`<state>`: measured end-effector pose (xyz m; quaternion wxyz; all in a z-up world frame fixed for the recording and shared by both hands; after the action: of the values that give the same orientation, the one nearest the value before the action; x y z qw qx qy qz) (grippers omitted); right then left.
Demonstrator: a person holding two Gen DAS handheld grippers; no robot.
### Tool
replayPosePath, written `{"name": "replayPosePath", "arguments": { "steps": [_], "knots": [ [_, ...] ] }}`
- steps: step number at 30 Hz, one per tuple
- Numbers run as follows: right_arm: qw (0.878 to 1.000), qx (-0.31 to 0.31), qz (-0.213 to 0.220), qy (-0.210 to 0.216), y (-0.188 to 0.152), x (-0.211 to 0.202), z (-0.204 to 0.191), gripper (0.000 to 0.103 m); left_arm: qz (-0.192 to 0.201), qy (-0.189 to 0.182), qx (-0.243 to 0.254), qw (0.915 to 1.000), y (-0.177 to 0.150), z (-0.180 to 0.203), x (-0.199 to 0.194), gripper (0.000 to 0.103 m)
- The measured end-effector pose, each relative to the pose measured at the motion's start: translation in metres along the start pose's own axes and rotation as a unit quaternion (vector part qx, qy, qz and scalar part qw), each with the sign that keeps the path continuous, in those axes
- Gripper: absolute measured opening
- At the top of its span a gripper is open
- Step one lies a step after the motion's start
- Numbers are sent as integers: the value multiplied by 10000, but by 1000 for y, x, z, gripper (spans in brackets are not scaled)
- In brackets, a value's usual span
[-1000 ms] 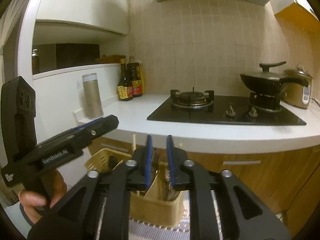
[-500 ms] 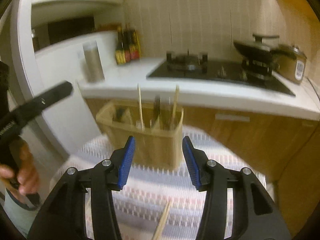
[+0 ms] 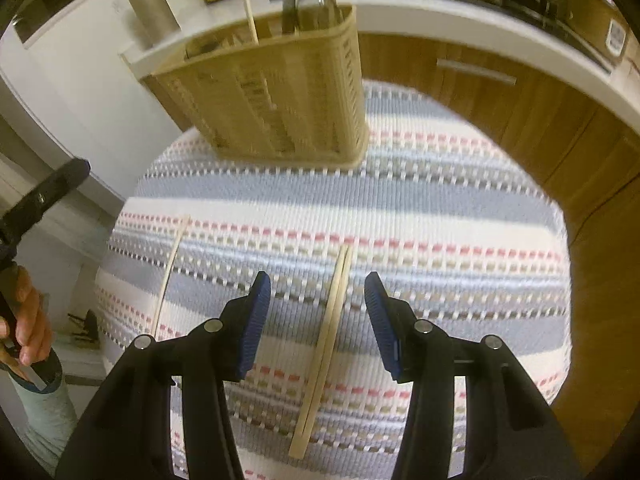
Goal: Organize utensils
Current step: 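Grasp a wooden chopstick with the left gripper while the right grasps a chopstick pair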
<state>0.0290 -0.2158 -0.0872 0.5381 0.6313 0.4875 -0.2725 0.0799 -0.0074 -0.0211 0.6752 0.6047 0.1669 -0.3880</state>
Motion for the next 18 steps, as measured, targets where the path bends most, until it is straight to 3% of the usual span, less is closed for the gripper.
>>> {"name": "replayPosePath", "arguments": {
  "steps": [7,15,17,18],
  "knots": [
    [9986,71,-485,-184,-13,21,2,46,-727,-75,-397,9965,-37,-16,29,52],
    [9953,-9,-890,-388,-19,40,4,45,-1342,63,-250,9906,-66,-19,52,52],
    [9940,12,-1002,-444,-21,47,5,43,-1529,32,-232,9880,-72,-18,58,52],
    [9935,36,-1046,-458,-22,50,6,37,-1607,18,-217,9868,-75,-17,60,50]
  ]
}}
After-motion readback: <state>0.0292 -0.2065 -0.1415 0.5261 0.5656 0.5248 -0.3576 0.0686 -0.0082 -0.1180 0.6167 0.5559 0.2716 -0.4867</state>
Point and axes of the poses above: each gripper's, at about its wrist camera, not at the fingertips, and x roughly the way its jaws point, z to its right, y to its top, the point moved 10 cm from there along x, roughly the way its jaws point, and after that the axes turned 7 degrees about y, right-handed, at the moved point
